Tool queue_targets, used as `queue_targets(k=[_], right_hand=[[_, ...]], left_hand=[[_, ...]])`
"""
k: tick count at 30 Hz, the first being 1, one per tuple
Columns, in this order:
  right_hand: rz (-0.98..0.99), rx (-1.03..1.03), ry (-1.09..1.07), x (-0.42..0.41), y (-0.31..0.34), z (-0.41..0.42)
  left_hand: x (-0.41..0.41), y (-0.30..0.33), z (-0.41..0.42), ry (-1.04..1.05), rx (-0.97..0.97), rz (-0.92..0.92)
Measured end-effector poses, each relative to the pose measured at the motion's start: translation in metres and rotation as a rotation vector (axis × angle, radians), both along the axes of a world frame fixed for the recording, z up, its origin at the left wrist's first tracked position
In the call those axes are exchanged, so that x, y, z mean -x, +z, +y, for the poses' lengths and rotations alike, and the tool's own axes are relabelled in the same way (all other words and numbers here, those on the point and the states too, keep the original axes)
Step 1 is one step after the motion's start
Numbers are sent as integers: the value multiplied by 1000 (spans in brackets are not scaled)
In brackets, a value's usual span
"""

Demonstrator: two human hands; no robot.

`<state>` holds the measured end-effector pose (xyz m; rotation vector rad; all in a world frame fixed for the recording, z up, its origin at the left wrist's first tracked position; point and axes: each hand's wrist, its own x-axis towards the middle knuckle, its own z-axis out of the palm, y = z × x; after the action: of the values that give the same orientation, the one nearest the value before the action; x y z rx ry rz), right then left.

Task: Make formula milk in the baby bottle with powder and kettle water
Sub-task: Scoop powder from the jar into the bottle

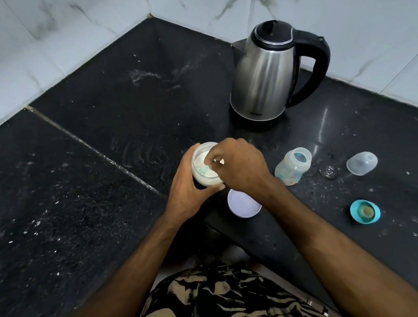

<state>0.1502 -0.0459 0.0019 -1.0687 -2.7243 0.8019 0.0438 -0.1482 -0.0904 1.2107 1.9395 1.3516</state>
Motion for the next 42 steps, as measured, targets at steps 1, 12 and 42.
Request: queue_targets(k=[1,12,42], right_hand=[[41,49,-27,-3,1,4],[290,209,-150,-23,6,28],[657,304,-421,-120,42,76]], left_hand=[[1,1,0,2,-4,-4],[7,7,8,-19,-8,12],[-24,74,61,-115,-220,150]])
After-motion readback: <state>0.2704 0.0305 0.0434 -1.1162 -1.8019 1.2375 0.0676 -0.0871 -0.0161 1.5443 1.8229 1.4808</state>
